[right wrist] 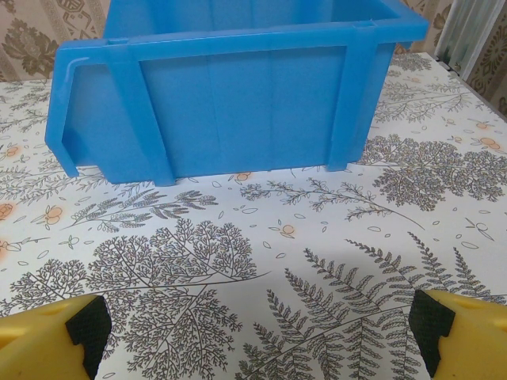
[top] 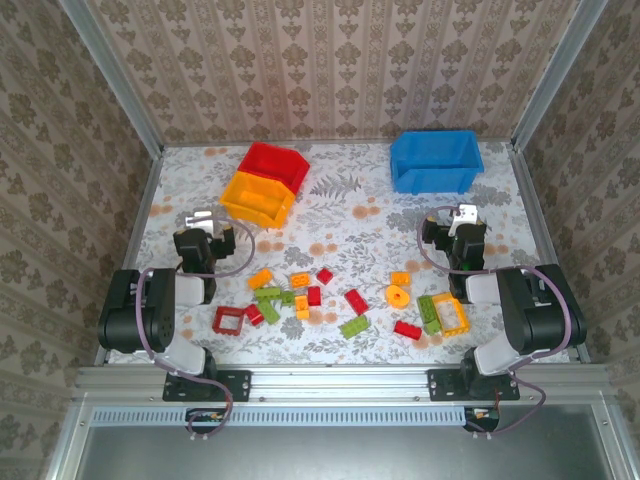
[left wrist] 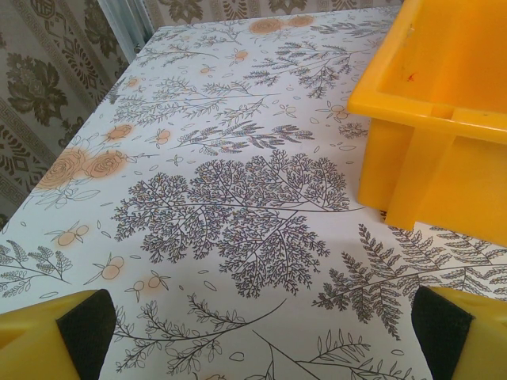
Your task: Sort the legos into containers by color
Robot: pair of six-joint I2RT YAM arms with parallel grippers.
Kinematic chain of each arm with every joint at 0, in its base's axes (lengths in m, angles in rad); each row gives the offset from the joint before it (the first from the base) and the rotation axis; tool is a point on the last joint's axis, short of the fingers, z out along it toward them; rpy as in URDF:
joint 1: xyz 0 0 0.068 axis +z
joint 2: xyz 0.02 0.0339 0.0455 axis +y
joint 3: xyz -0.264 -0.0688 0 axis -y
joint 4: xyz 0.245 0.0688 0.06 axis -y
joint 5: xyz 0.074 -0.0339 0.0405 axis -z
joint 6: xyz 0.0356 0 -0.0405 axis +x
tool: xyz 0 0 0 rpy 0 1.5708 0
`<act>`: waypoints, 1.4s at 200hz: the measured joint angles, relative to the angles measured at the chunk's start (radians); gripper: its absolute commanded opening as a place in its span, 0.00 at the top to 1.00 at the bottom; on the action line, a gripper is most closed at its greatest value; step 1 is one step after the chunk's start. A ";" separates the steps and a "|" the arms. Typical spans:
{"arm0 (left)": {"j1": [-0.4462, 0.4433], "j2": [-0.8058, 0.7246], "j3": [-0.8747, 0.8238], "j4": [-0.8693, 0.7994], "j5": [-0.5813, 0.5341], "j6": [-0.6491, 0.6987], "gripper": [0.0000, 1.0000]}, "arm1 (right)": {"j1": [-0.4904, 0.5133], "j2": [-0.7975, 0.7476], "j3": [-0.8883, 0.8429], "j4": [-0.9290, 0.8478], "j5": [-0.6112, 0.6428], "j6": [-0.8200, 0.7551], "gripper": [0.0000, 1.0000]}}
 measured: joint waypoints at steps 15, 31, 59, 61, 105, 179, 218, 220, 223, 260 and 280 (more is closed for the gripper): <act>0.000 0.000 0.000 0.000 0.000 0.000 0.00 | 0.000 0.000 0.000 0.000 0.000 0.000 0.00; 0.000 0.000 0.000 0.000 0.000 0.000 0.00 | -0.002 0.000 0.000 0.000 -0.007 0.000 0.00; -0.005 -0.004 0.000 -0.001 -0.003 0.002 0.00 | -0.005 -0.008 0.000 -0.008 -0.009 0.000 0.00; -0.006 -0.006 0.000 -0.002 -0.005 0.003 0.00 | -0.004 -0.011 0.000 -0.013 -0.008 0.000 0.00; -0.222 -0.395 0.103 -0.359 -0.218 0.004 0.00 | 0.029 -0.354 0.233 -0.581 0.108 0.131 0.00; -0.113 -0.497 0.536 -1.286 -0.153 -0.794 0.00 | -0.065 -0.591 0.424 -1.262 -0.034 0.634 0.00; -0.226 -0.315 0.612 -1.481 -0.034 -0.943 0.03 | 0.009 -0.511 0.510 -1.472 -0.063 0.664 0.05; -0.226 -0.311 0.616 -1.485 -0.029 -0.950 0.03 | 0.013 -0.507 0.517 -1.475 -0.064 0.665 0.05; -0.227 -0.305 0.623 -1.492 -0.024 -0.957 0.03 | 0.018 -0.502 0.526 -1.479 -0.067 0.668 0.05; -0.211 -0.158 0.763 -1.505 0.034 -1.027 0.06 | 0.106 -0.414 0.600 -1.459 -0.136 0.676 0.05; -0.192 -0.038 0.842 -1.479 0.094 -1.062 0.12 | 0.120 -0.377 0.611 -1.426 -0.184 0.684 0.04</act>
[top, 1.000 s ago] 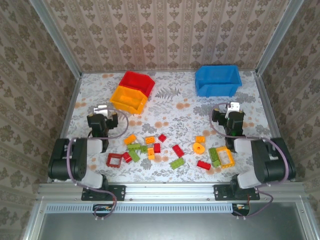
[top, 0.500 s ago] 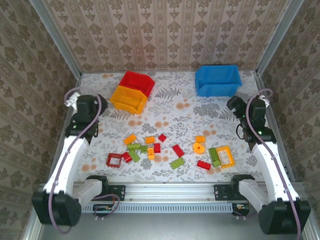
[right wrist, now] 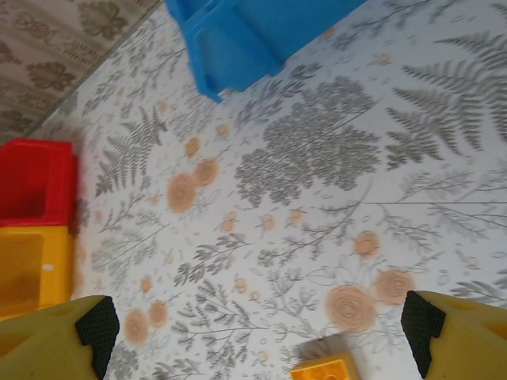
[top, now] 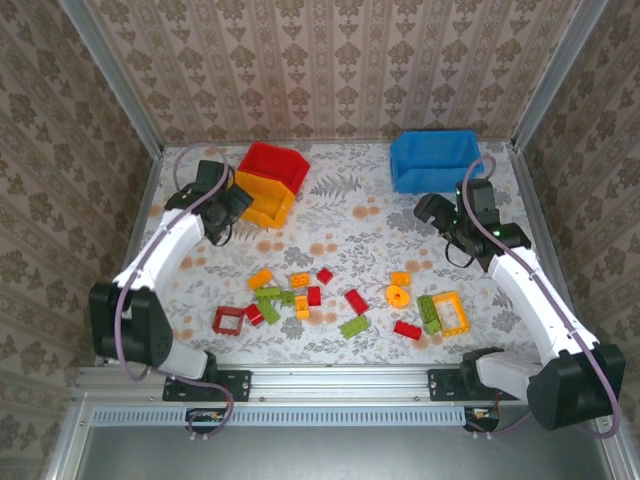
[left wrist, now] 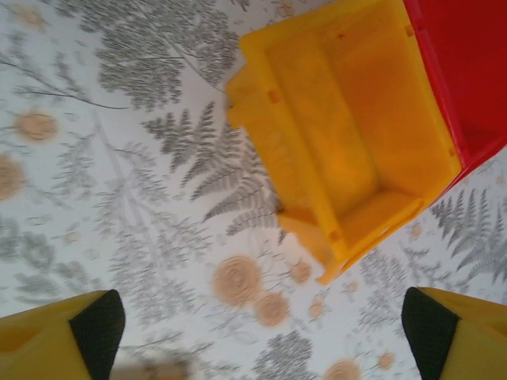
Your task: Sort the legos into containers by color
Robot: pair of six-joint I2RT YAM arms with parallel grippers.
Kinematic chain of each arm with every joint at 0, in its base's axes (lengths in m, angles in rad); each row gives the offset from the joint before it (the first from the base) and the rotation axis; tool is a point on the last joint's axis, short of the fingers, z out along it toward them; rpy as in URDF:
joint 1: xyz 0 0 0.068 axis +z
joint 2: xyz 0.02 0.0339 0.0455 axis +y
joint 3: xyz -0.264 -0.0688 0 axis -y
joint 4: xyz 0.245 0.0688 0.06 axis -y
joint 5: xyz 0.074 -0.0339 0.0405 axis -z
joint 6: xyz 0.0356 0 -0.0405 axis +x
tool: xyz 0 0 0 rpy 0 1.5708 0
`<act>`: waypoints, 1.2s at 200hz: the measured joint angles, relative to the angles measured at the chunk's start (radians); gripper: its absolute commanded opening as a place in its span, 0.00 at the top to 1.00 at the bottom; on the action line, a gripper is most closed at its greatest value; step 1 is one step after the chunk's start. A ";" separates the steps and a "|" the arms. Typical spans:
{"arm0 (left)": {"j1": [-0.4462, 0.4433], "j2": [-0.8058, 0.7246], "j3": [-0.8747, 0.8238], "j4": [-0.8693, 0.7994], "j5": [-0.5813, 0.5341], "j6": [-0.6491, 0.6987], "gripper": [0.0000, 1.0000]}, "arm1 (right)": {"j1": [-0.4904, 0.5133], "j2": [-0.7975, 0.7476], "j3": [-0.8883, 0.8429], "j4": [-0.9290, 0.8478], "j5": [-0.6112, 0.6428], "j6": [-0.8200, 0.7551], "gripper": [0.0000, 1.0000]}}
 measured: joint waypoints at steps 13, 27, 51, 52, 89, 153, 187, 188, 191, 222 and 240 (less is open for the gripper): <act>0.010 0.082 0.044 0.013 0.037 -0.021 0.16 | 0.001 0.018 0.005 0.018 -0.027 0.002 0.04; 0.016 0.175 0.093 0.020 0.075 -0.038 0.20 | 0.001 0.037 0.015 0.034 -0.054 0.002 0.04; 0.018 0.300 0.169 0.016 0.117 -0.058 0.27 | 0.001 0.062 0.040 0.057 -0.085 0.003 0.04; 0.018 0.306 0.172 0.017 0.118 -0.060 0.27 | 0.001 0.063 0.041 0.058 -0.085 0.003 0.04; 0.018 0.389 0.246 0.012 0.136 -0.063 0.41 | 0.001 0.081 0.071 0.072 -0.109 0.006 0.05; 0.015 0.418 0.272 -0.009 0.138 -0.057 0.58 | -0.049 0.171 0.107 0.067 -0.089 0.040 0.08; 0.014 0.418 0.270 -0.030 0.136 -0.033 0.69 | -0.113 0.277 0.157 0.089 -0.032 0.137 0.08; 0.014 0.418 0.270 -0.031 0.136 -0.032 0.69 | -0.114 0.280 0.158 0.090 -0.031 0.140 0.08; 0.014 0.418 0.270 -0.034 0.135 -0.026 0.70 | -0.120 0.293 0.164 0.094 -0.026 0.150 0.08; 0.014 0.418 0.270 -0.043 0.130 0.001 0.75 | -0.167 0.449 0.250 0.126 -0.001 0.238 0.08; 0.016 0.417 0.270 -0.046 0.130 0.018 0.77 | -0.187 0.548 0.330 0.135 0.000 0.269 0.08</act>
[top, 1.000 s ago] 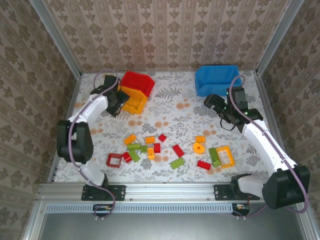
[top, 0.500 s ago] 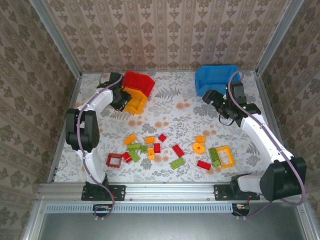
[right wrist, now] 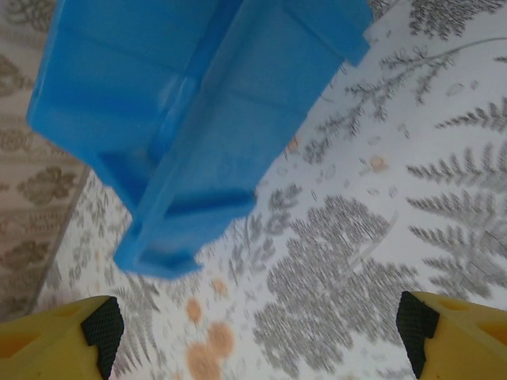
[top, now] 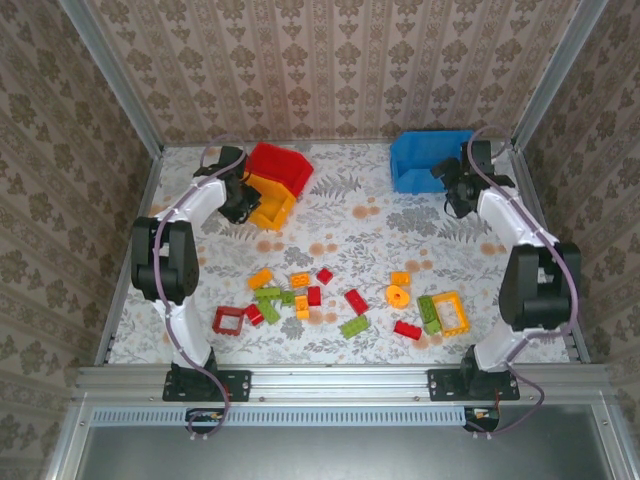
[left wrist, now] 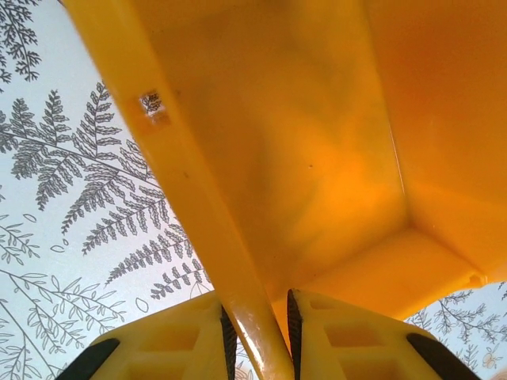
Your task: Sort the legos into containers by color
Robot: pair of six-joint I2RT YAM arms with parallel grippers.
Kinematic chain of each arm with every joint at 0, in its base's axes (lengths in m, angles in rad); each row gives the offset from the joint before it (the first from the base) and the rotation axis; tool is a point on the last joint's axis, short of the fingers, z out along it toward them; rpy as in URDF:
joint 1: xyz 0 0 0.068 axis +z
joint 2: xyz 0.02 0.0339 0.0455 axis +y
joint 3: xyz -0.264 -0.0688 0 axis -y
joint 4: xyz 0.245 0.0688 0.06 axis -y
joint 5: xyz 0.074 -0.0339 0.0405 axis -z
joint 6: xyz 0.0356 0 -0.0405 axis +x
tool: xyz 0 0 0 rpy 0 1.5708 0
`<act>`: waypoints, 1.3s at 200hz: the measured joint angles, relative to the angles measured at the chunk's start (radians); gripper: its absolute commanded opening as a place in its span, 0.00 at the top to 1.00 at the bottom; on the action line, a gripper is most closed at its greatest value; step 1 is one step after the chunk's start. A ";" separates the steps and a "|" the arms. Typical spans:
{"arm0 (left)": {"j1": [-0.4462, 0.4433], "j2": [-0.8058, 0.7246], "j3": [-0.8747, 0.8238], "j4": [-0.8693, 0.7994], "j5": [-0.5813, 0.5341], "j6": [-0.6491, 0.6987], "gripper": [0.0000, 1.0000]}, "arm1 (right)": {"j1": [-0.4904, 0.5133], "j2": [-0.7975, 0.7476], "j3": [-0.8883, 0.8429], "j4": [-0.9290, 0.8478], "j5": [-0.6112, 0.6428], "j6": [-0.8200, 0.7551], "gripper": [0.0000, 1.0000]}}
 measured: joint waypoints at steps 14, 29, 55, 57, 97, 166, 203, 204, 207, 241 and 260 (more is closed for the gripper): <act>0.000 -0.002 0.000 -0.004 0.000 0.016 0.79 | -0.012 0.070 0.068 0.002 -0.001 0.018 0.08; 0.000 -0.003 0.000 -0.008 0.001 0.032 0.81 | -0.022 0.139 0.144 0.001 -0.001 0.031 0.09; 0.002 -0.005 0.000 -0.017 0.008 0.070 0.89 | -0.036 0.240 0.258 -0.010 -0.001 0.053 0.11; 0.002 -0.005 0.000 -0.018 0.009 0.076 0.89 | -0.037 0.247 0.267 -0.012 -0.001 0.056 0.12; 0.002 -0.006 0.016 -0.060 0.012 0.151 0.96 | -0.059 0.386 0.415 -0.077 -0.005 0.082 0.27; -0.028 0.024 0.133 -0.140 0.005 0.333 1.00 | -0.072 0.483 0.532 -0.215 -0.005 0.068 0.77; -0.047 0.029 0.138 -0.157 0.011 0.416 1.00 | -0.065 0.483 0.539 -0.282 0.018 -0.030 0.97; -0.047 0.029 0.138 -0.157 0.012 0.417 1.00 | -0.065 0.483 0.539 -0.282 0.018 -0.032 0.97; -0.048 0.029 0.138 -0.157 0.013 0.424 1.00 | -0.063 0.482 0.539 -0.283 0.019 -0.047 0.98; -0.054 0.031 0.151 -0.164 0.031 0.534 1.00 | -0.045 0.448 0.521 -0.304 0.029 -0.258 1.00; -0.054 0.044 0.174 -0.175 0.034 0.606 1.00 | -0.029 0.386 0.453 -0.297 0.025 -0.391 1.00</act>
